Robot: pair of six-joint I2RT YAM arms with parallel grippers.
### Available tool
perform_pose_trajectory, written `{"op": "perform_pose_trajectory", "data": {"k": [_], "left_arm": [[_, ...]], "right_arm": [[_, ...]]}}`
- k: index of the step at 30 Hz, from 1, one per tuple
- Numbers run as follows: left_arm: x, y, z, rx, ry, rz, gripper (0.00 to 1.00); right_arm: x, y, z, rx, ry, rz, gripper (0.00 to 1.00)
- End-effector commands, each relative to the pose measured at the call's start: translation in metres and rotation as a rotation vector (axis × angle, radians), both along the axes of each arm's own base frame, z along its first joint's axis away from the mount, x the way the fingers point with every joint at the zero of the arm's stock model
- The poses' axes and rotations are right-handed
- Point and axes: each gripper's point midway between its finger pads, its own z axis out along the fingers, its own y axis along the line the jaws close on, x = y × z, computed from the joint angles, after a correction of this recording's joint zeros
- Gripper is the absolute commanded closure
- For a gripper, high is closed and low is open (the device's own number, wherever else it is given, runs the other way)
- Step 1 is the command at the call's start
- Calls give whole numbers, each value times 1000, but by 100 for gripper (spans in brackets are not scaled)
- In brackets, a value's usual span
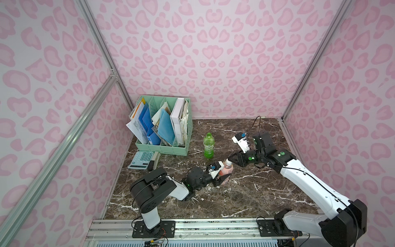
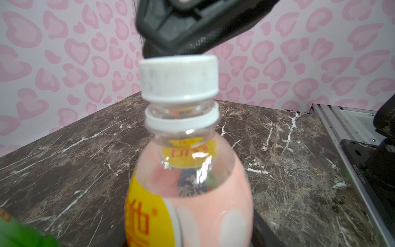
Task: Screw on the bottle caps
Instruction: Screw the bottle cap onto the plastic bottle.
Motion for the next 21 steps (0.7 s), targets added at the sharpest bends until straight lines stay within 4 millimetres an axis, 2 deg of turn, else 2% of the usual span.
{"op": "perform_pose_trajectory", "data": {"k": [1, 14, 18, 21], "left_arm": [[-2, 2, -19, 60, 54, 1, 44], [0, 2, -18, 56, 56, 10, 44], [0, 3, -18, 55, 58, 14, 44], [0, 3, -17, 53, 58, 12, 44]], "right_arm": [[-3, -3, -3, -12, 8, 0, 77], [-19, -5, -3, -2, 47, -11, 78], [-32, 3, 2, 11, 44, 20, 77], [-35, 2, 6, 11, 38, 10, 76]]}}
